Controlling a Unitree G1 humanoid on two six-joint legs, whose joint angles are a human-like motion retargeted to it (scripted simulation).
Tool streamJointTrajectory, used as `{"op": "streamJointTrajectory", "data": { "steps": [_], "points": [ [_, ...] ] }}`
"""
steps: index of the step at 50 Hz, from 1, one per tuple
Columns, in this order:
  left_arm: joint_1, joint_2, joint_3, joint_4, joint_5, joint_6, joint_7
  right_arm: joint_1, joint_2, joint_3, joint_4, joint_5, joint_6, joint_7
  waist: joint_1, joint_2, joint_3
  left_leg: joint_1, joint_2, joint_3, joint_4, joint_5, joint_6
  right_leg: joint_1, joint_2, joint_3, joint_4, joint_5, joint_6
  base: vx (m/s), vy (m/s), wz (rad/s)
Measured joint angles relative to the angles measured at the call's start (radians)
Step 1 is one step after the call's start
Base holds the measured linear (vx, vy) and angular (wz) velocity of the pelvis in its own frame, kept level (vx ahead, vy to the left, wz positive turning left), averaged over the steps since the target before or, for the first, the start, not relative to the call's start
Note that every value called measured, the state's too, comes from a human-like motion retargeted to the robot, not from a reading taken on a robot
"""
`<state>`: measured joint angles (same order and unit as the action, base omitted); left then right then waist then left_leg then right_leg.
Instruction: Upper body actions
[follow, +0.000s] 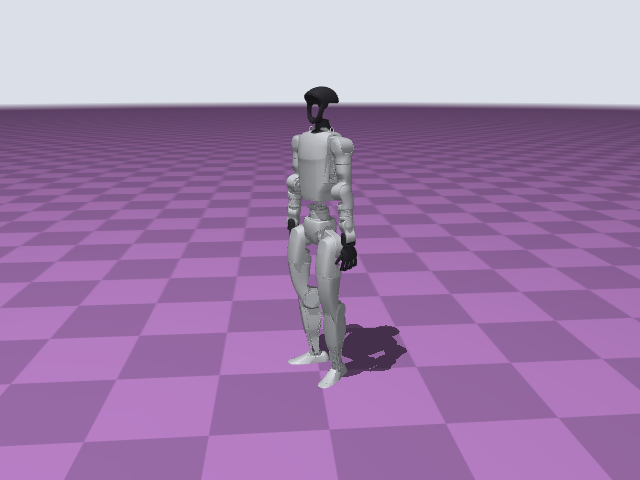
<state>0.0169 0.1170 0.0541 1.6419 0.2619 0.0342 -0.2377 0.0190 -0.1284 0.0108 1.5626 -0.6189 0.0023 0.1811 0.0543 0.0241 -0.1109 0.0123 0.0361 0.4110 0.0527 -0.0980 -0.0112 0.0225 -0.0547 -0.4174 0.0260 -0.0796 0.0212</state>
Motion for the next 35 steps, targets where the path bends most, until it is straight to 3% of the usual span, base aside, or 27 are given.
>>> {"op": "streamJointTrajectory", "data": {
  "steps": [35],
  "points": [
    [-0.003,0.001,-0.007,0.002,-0.001,-0.002,0.0,-0.002,0.0,0.001,0.002,-0.006,-0.003,0.0,-0.001,-0.001,0.004,0.001,0.0,-0.001,0.0,0.001,0.0,0.001,-0.001,-0.001,0.001,0.002,0.0,0.0,0.0,0.0]
  ]
}}
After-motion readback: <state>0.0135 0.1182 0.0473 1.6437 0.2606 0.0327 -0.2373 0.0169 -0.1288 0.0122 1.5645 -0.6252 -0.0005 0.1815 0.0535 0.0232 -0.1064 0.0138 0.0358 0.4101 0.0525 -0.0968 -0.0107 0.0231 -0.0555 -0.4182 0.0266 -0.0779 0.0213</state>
